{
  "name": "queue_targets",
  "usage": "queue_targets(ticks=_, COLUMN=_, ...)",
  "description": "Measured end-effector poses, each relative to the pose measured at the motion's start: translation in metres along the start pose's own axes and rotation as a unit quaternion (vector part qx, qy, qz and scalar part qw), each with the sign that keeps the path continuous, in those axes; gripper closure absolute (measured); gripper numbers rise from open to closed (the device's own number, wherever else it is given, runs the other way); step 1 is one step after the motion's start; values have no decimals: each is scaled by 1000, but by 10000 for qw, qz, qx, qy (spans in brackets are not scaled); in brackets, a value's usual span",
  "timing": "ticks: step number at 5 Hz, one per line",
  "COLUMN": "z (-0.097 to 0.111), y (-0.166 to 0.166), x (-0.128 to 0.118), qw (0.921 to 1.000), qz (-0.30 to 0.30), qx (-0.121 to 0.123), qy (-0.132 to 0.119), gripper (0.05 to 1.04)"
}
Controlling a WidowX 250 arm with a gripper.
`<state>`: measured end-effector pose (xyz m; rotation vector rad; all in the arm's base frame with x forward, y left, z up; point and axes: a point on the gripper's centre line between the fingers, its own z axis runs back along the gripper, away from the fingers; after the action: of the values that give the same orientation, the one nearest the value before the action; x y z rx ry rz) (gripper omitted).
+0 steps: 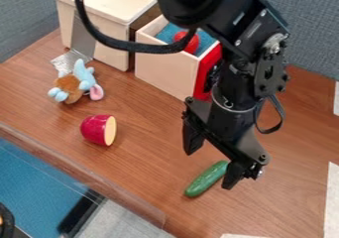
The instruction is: Close the drawer
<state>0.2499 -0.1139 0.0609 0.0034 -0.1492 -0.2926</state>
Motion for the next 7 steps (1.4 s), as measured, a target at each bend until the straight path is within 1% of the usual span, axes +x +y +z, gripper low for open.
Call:
queue_targets(ticks=1, z=-7, y=0, x=-3, qw=9999, qz=12, qx=15, qy=154, gripper=84)
queue_targets(ticks=2, z=-16, y=6, x=37, qw=9995, qz=235, qx=-35, qy=228, gripper=84)
queue_targets(ticks=3, z=-15, y=15, x=85, qw=9981, qz=595, qx=-61, qy=148, gripper=84)
queue_targets(ticks=4, z=-19, y=20, x=126, qw=9968, qz=799, qx=33, qy=-11, gripper=84)
queue_targets(ticks=5, z=-19, y=25, x=151, qw=9960, qz=849, qx=229, qy=-139, gripper=84)
queue_targets(ticks=6, z=-24, y=34, x=164, qw=9950, qz=827, qx=532, qy=-175, gripper=84)
queue_targets(ticks=7, z=-24, y=48, x=172, qw=9930, qz=919, qx=703, qy=-245, gripper=84)
